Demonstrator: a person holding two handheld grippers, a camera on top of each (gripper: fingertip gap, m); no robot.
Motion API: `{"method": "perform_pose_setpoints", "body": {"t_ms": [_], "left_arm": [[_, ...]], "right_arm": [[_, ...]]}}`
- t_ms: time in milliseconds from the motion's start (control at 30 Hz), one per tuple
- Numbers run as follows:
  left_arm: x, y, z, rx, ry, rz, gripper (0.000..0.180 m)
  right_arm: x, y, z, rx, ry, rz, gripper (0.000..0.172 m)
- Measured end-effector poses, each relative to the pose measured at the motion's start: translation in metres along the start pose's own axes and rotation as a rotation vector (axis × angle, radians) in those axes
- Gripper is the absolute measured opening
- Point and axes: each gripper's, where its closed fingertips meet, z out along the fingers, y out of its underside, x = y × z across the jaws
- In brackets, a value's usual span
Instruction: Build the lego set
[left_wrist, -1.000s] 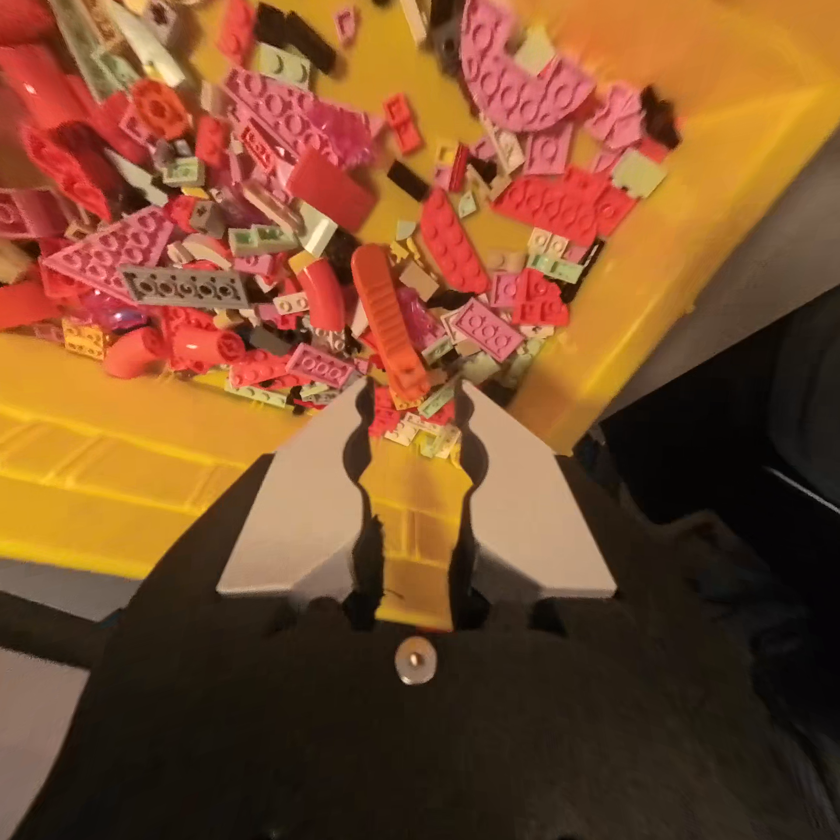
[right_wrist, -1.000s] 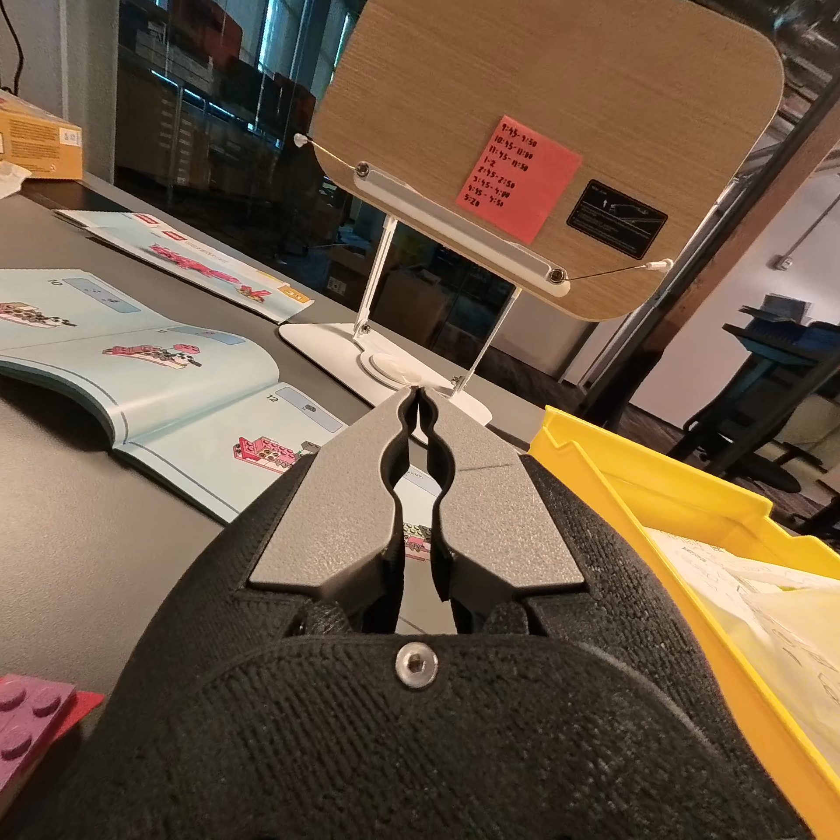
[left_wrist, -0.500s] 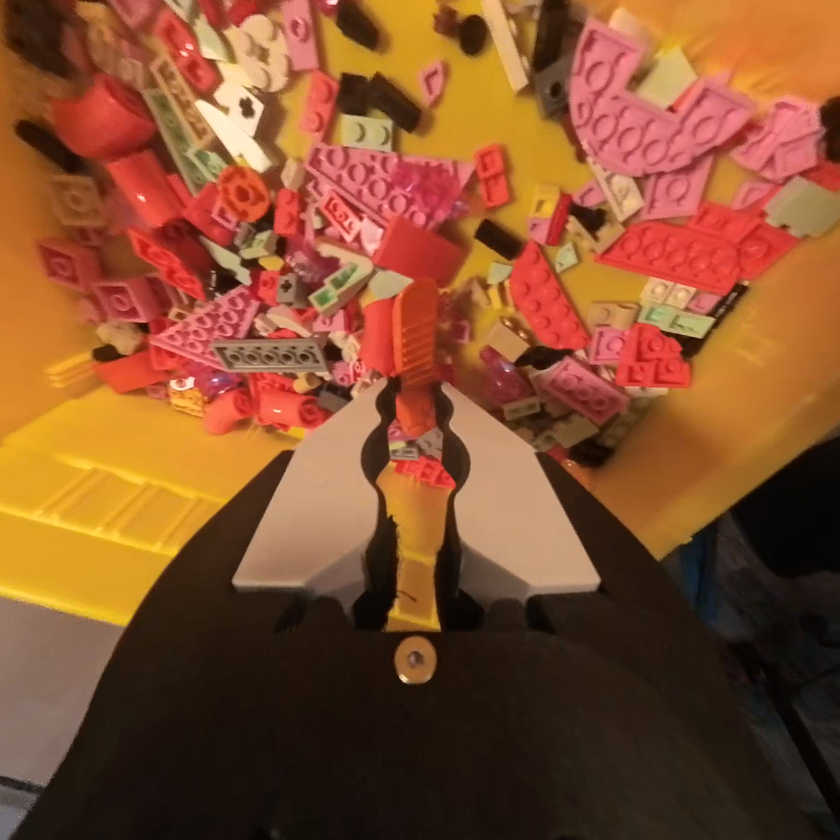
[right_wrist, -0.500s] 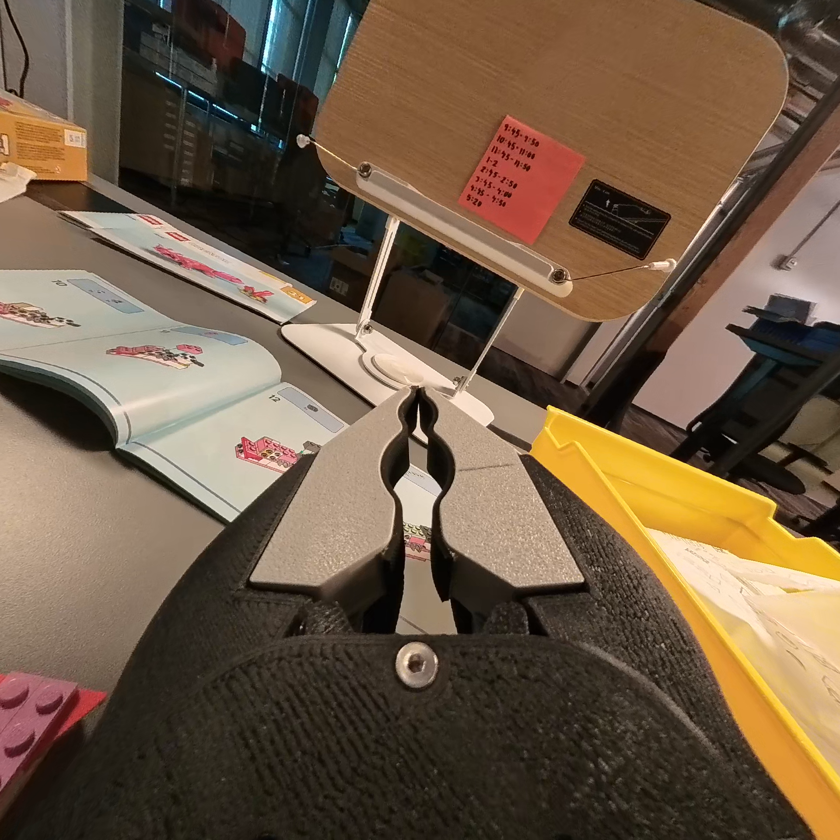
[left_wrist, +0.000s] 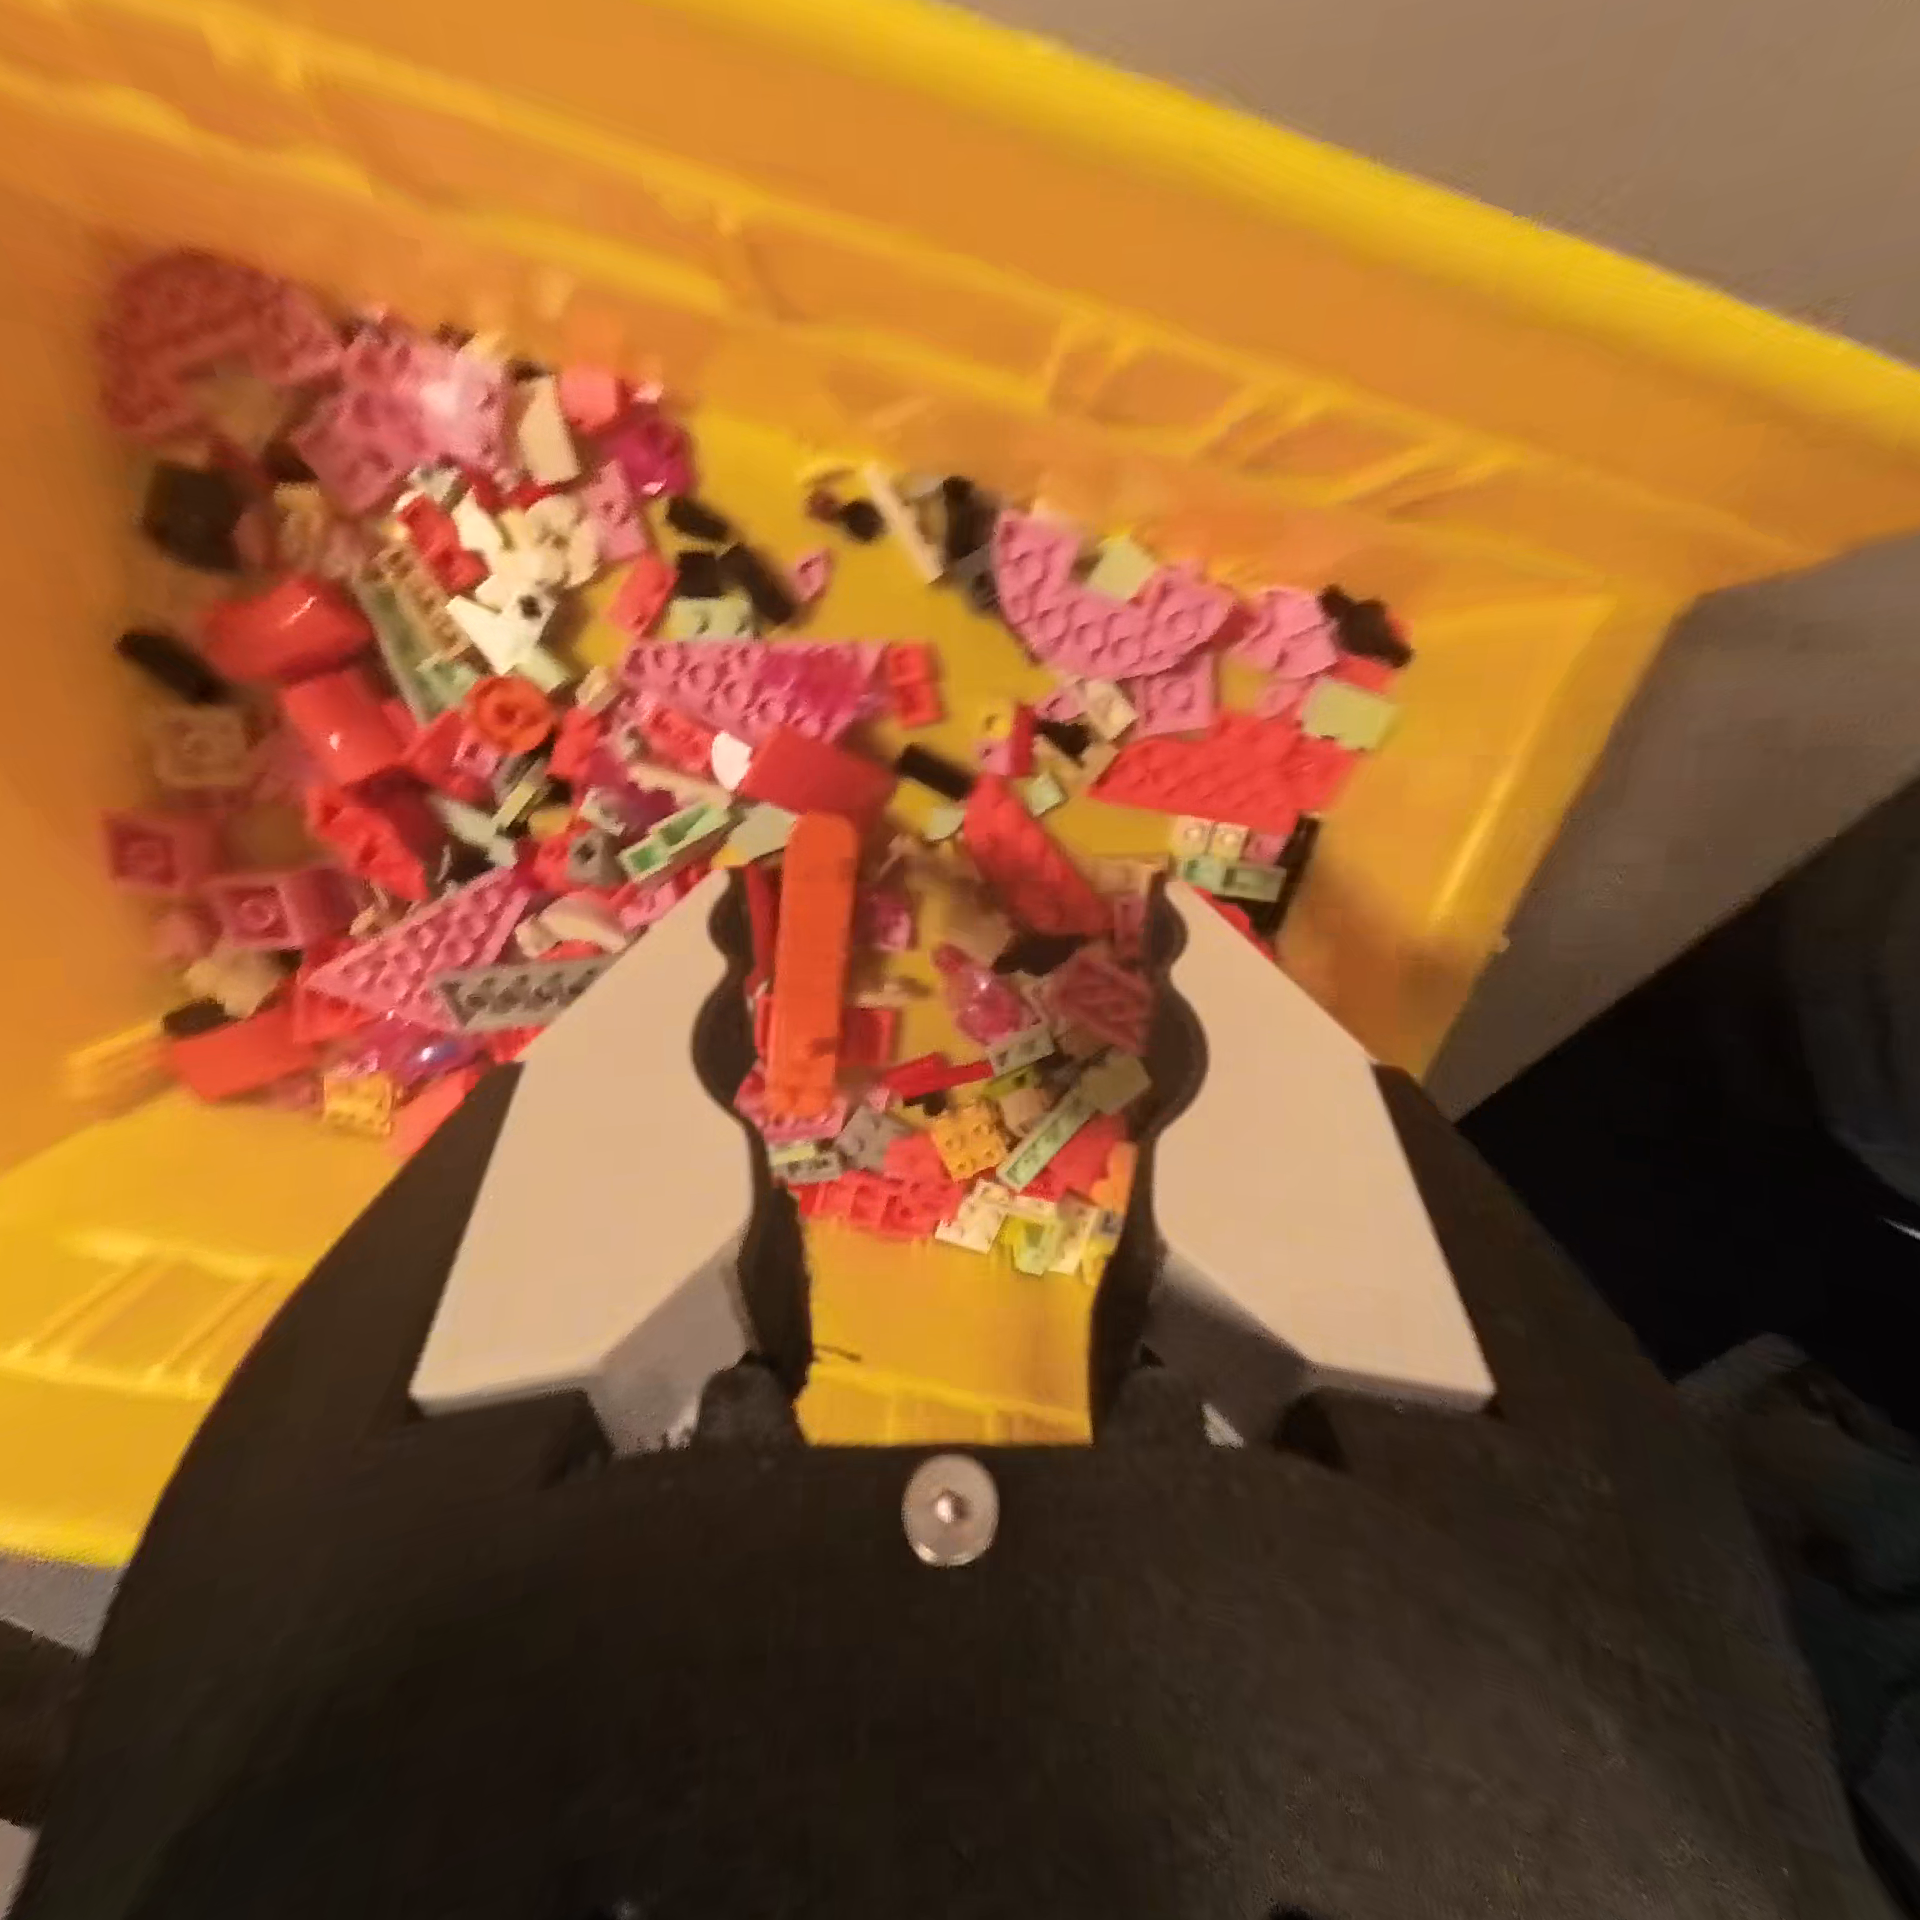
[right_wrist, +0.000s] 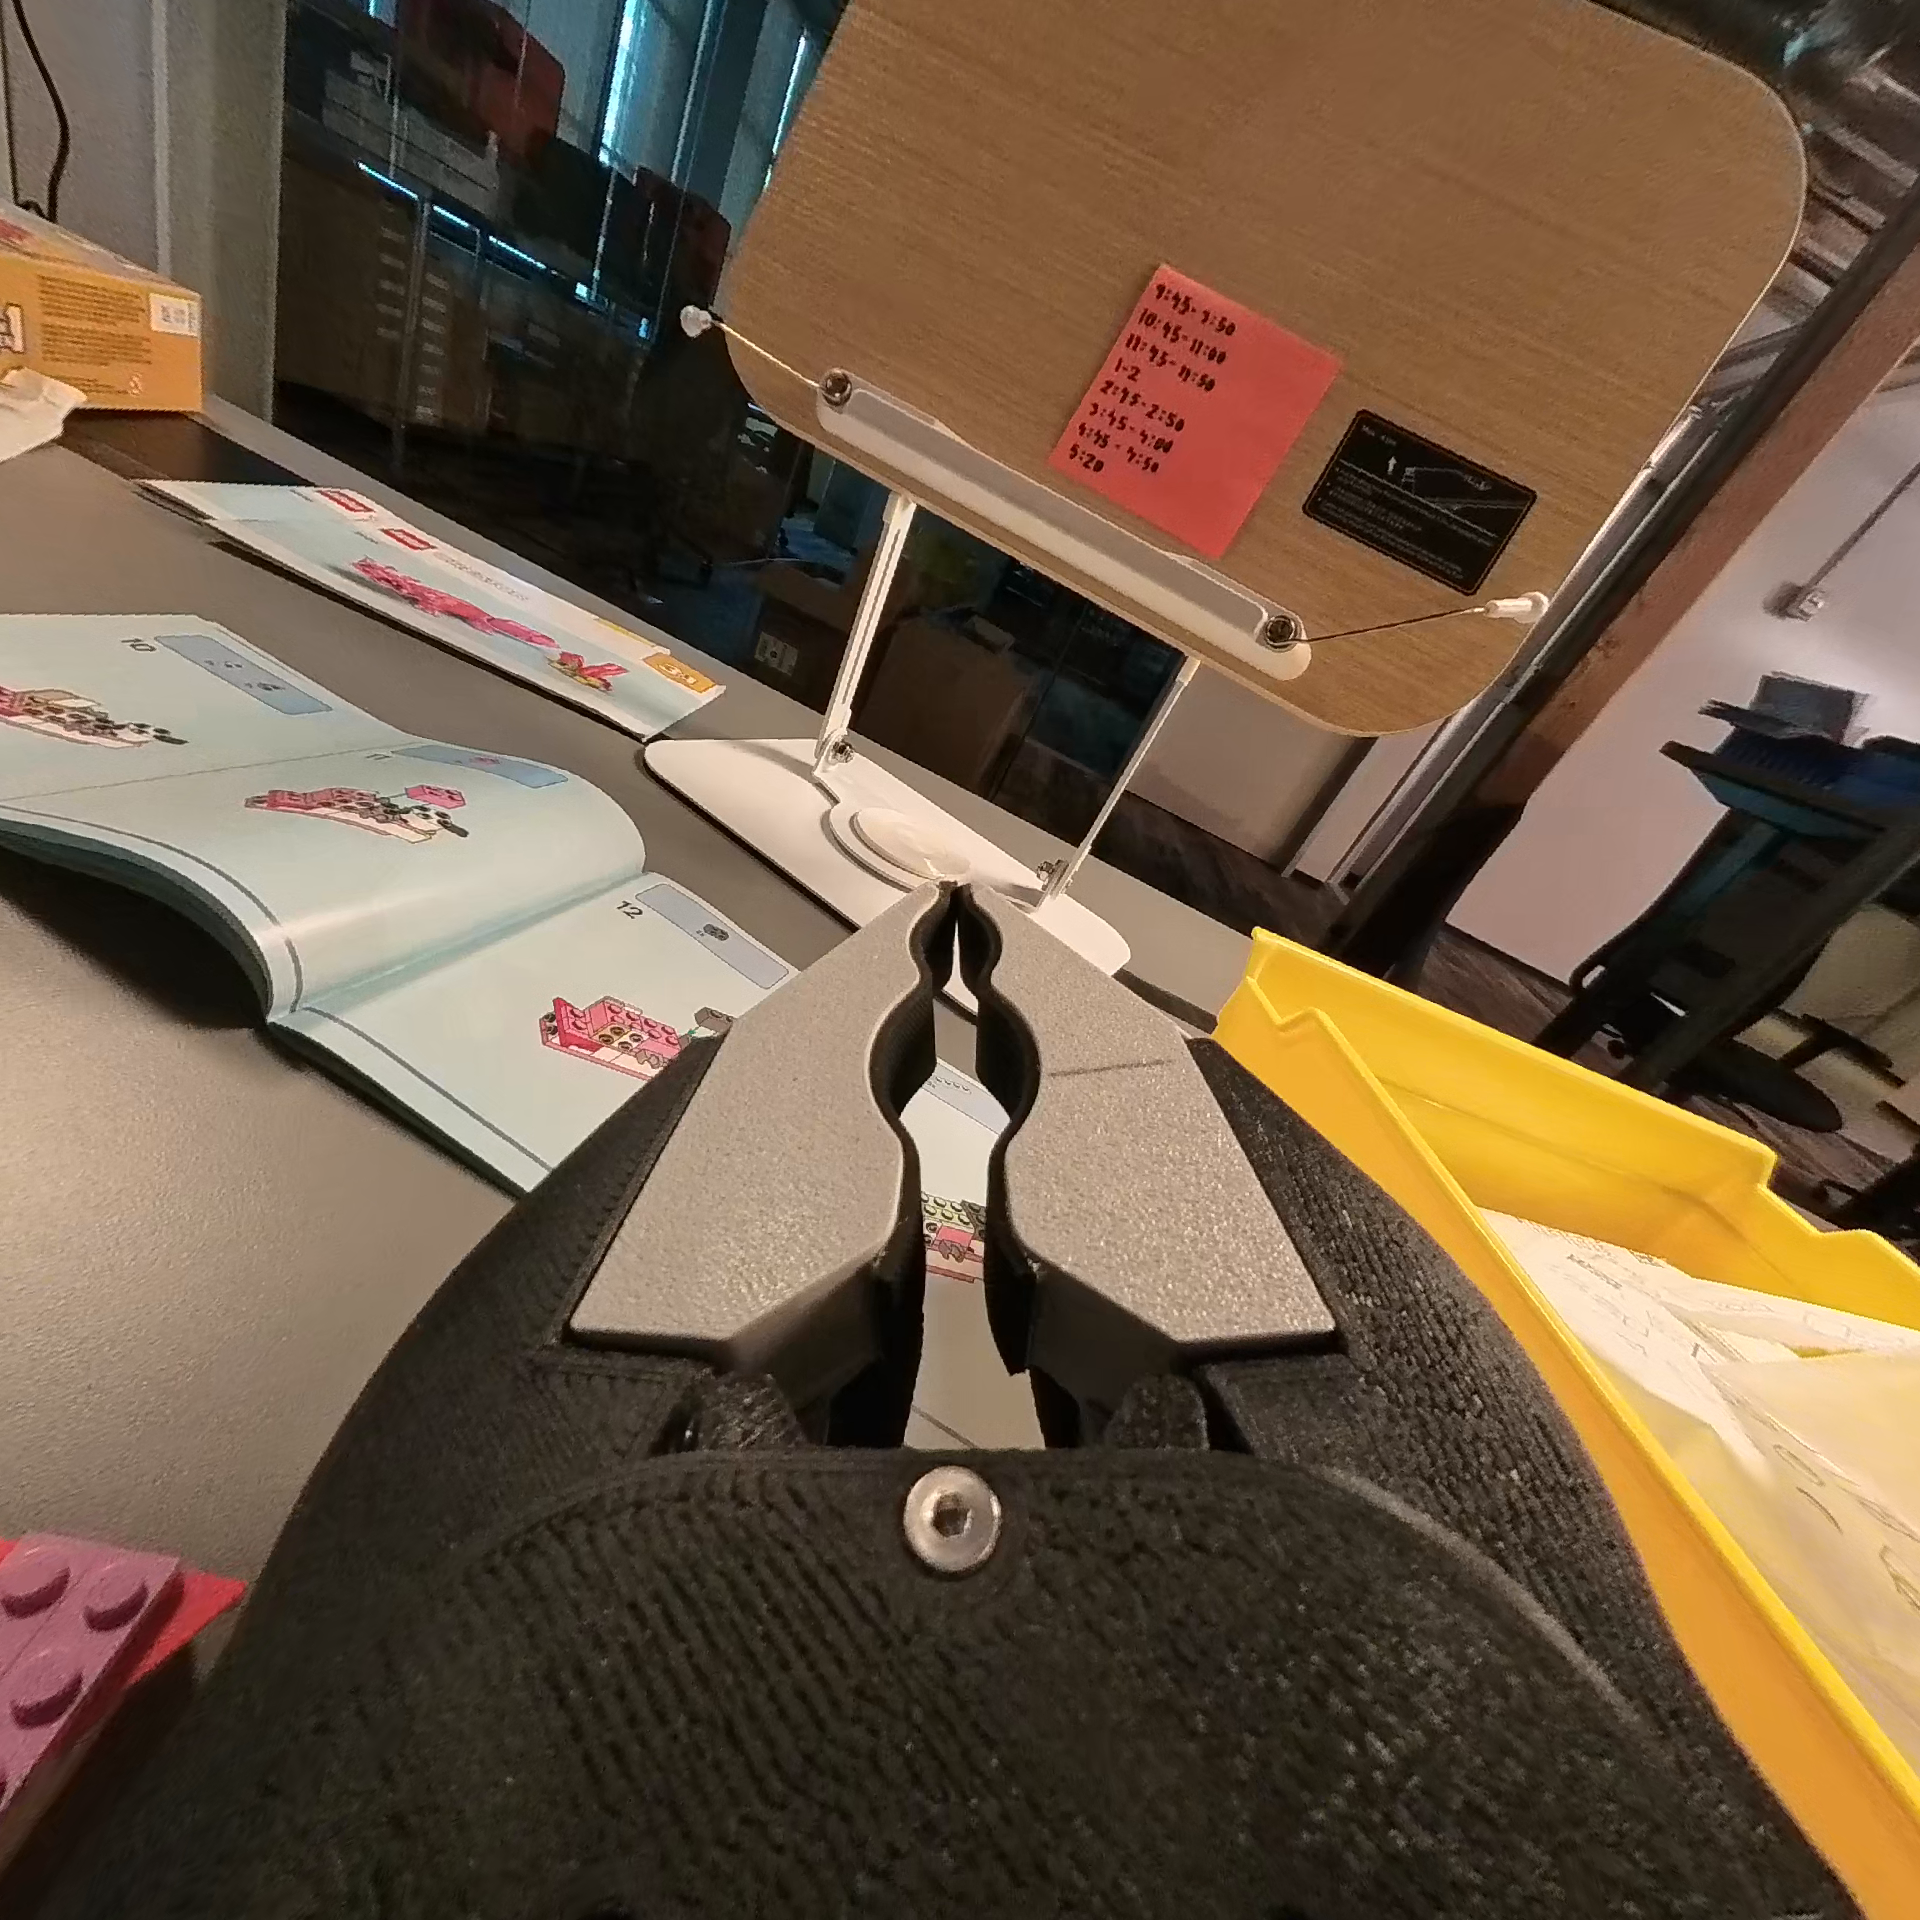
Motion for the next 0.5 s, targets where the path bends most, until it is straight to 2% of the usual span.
{"method": "perform_pose_setpoints", "body": {"t_ms": [133,267,367,400,500], "left_arm": [[0.011,0.0,0.011,-0.038,0.001,0.093,0.089],[0.021,0.003,0.023,-0.064,0.051,0.131,0.086],[0.026,0.01,0.023,-0.089,0.099,0.177,0.057],[0.033,0.013,0.023,-0.096,0.149,0.195,0.042],[0.046,0.018,0.023,-0.101,0.262,0.193,0.017]], "right_arm": [[0.0,0.0,0.0,0.0,-0.001,0.0,0.0],[0.0,0.0,0.0,0.002,0.0,0.003,0.0],[0.0,0.0,0.0,0.002,0.0,0.004,0.0],[0.0,0.0,0.0,0.002,-0.001,0.005,0.0],[0.0,0.0,0.0,0.002,0.0,0.007,0.0]]}}
